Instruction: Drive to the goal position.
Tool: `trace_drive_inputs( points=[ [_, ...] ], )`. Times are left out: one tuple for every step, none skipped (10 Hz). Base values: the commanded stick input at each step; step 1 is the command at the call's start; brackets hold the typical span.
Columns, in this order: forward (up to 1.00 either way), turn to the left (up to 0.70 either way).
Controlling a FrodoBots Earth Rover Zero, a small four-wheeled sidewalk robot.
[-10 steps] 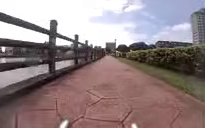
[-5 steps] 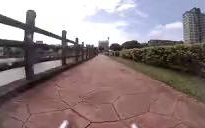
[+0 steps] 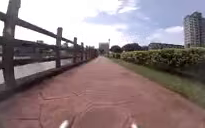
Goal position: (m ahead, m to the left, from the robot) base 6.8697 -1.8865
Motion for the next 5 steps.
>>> trace_drive_inputs(
  points=[
    [1.0, 0.0],
    [1.0, 0.0],
    [1.0, 0.0],
    [1.0, 0.0],
    [1.0, 0.0]
  ],
)
